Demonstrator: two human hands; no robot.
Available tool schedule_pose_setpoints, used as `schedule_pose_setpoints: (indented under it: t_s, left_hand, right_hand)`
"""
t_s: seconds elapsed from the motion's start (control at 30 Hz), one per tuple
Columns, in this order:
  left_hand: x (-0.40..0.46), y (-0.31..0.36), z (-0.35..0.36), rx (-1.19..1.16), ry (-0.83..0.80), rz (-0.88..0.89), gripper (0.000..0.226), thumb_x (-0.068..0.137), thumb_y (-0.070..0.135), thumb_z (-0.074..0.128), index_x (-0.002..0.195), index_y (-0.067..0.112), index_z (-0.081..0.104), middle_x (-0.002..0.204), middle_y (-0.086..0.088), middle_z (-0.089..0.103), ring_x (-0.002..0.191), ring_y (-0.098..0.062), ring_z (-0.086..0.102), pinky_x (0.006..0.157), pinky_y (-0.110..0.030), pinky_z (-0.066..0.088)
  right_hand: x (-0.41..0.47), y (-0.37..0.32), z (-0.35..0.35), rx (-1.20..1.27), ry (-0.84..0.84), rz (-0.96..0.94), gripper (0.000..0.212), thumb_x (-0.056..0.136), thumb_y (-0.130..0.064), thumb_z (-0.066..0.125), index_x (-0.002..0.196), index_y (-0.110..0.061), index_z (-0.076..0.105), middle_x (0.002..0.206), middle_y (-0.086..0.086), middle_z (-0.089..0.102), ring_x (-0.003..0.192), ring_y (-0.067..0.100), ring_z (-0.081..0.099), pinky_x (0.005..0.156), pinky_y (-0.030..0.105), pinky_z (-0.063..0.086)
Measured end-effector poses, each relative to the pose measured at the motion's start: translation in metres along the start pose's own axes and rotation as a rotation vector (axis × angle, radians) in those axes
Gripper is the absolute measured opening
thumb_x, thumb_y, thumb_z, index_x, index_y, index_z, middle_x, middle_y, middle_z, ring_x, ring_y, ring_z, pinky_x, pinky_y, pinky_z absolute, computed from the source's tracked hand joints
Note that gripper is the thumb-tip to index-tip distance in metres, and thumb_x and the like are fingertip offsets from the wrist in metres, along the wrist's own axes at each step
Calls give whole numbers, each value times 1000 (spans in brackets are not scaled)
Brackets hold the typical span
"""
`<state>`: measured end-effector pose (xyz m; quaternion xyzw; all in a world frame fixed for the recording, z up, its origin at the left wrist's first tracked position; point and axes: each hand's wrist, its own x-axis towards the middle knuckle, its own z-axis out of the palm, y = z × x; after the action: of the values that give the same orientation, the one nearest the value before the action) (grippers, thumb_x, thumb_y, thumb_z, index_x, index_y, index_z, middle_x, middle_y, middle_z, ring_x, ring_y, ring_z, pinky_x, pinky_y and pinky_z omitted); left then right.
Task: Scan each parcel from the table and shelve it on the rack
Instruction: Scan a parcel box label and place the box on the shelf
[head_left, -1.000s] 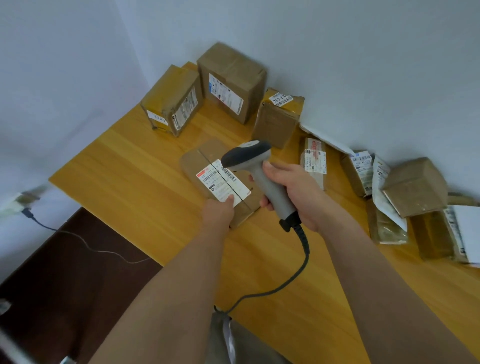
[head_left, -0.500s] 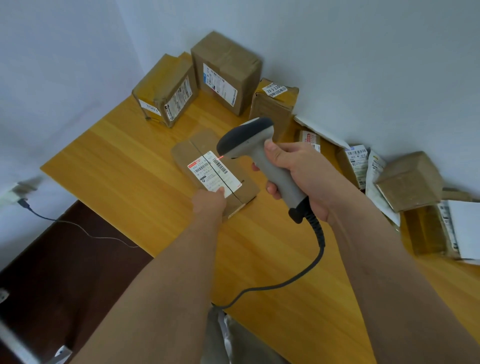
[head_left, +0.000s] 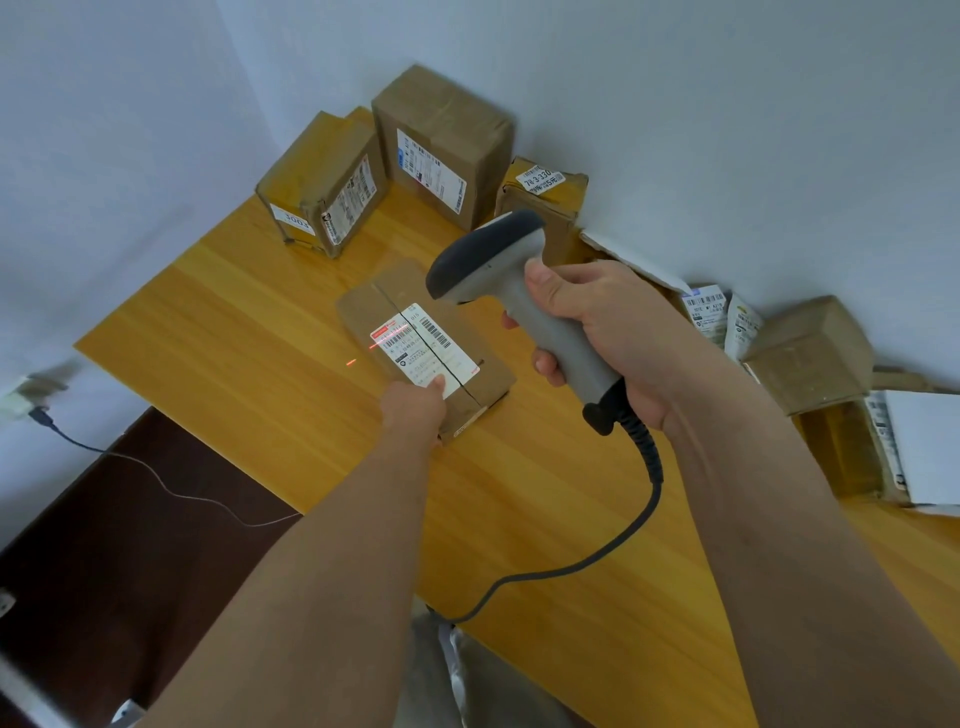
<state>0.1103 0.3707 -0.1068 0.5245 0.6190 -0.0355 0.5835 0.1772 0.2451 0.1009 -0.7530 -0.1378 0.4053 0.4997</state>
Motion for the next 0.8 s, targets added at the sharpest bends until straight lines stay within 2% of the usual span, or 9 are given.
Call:
schedule_pose_setpoints:
  t_s: [0.13, 0.4, 0.53, 0.63, 0.7, 0.8]
  left_hand:
    - [0, 0, -1, -24, -13, 0, 43, 93, 27, 66, 123, 1, 49, 111, -16, 60, 78, -28, 54, 77, -51, 58]
    - [2, 0, -4, -26, -34, -11, 45, 92, 28, 67, 125, 2, 50, 120, -15, 60, 89, -29, 57, 80, -52, 58]
    - [6, 0, -10, -60, -75, -37, 46, 90, 27, 69, 126, 5, 52, 123, -13, 59, 108, -35, 59, 77, -54, 58]
    - [12, 3, -21, -93, -165, -109, 49, 88, 25, 72, 128, 7, 51, 122, -9, 57, 117, -32, 55, 78, -48, 58]
    - [17, 6, -30, -63, -232, -159, 45, 88, 23, 73, 125, 8, 51, 113, -7, 56, 114, -31, 56, 75, -42, 54]
    - [28, 6, -44, -27, -302, -177, 47, 87, 22, 74, 125, 8, 50, 118, -8, 59, 98, -28, 58, 70, -41, 49]
  right_hand:
    - [0, -1, 1, -5, -1, 4, 39, 101, -36, 50, 121, -4, 59, 100, 12, 64, 53, 13, 54, 50, 23, 47]
    - [4, -1, 3, 32, 29, 41, 37, 101, -37, 51, 117, -5, 61, 106, 18, 65, 54, 15, 54, 53, 26, 47]
    - [13, 7, 6, 176, 37, 28, 35, 98, -37, 56, 116, -7, 63, 105, 15, 67, 56, 16, 54, 53, 26, 47]
    - [31, 26, 17, 247, 81, 59, 27, 91, -33, 67, 111, -14, 64, 112, 16, 68, 53, 12, 52, 54, 25, 47]
    - [48, 46, 26, 317, 138, 136, 28, 88, -24, 72, 114, -15, 64, 110, 18, 66, 51, 9, 51, 51, 22, 47]
    - [71, 79, 41, 437, 181, 269, 33, 88, -13, 70, 120, -16, 63, 100, 6, 61, 50, 10, 51, 50, 22, 45]
